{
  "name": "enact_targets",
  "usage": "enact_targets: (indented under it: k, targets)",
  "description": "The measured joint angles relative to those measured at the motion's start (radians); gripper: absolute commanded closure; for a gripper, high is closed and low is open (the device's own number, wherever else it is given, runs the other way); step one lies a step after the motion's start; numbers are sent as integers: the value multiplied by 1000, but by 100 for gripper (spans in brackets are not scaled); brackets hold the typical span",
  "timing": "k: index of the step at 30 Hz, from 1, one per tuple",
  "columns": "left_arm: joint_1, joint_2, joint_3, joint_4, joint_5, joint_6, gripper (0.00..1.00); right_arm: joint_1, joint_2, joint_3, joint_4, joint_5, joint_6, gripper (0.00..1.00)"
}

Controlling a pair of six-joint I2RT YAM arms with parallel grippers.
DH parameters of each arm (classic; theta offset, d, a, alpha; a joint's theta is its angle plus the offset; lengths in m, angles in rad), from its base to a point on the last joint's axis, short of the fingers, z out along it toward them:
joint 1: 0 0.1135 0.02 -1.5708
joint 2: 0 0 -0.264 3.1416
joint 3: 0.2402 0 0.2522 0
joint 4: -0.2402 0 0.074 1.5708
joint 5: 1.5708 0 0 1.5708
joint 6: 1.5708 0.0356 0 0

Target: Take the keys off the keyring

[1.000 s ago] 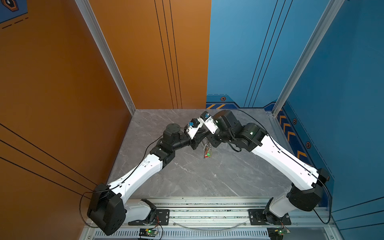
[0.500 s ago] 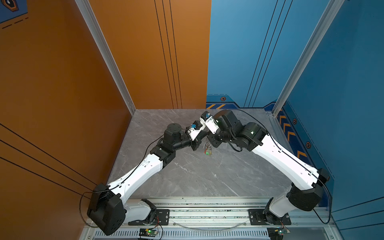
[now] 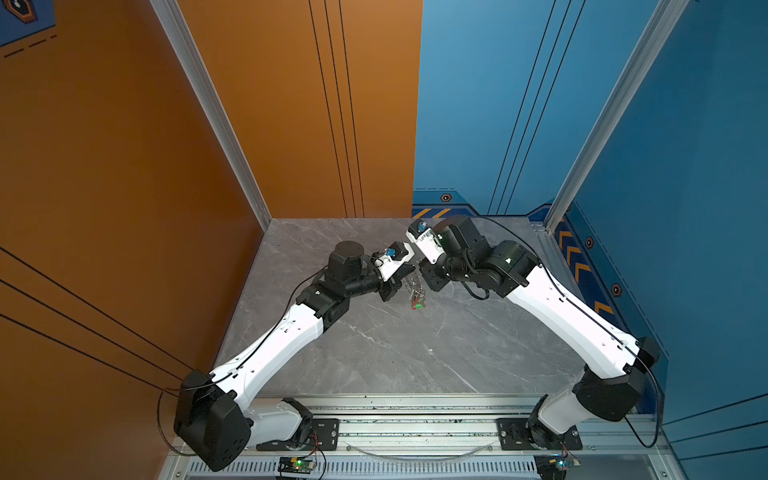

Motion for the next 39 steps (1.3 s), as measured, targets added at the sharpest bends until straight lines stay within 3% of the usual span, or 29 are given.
enact_targets:
  k: [25,39]
  targets:
    - [-9,-9,45,-47,31,-16,100,-134,-14,-93,67,-311,139,100]
    - [-2,-1,50,-60,63,-80,100,-165,-90,-266,245,-431,135,100]
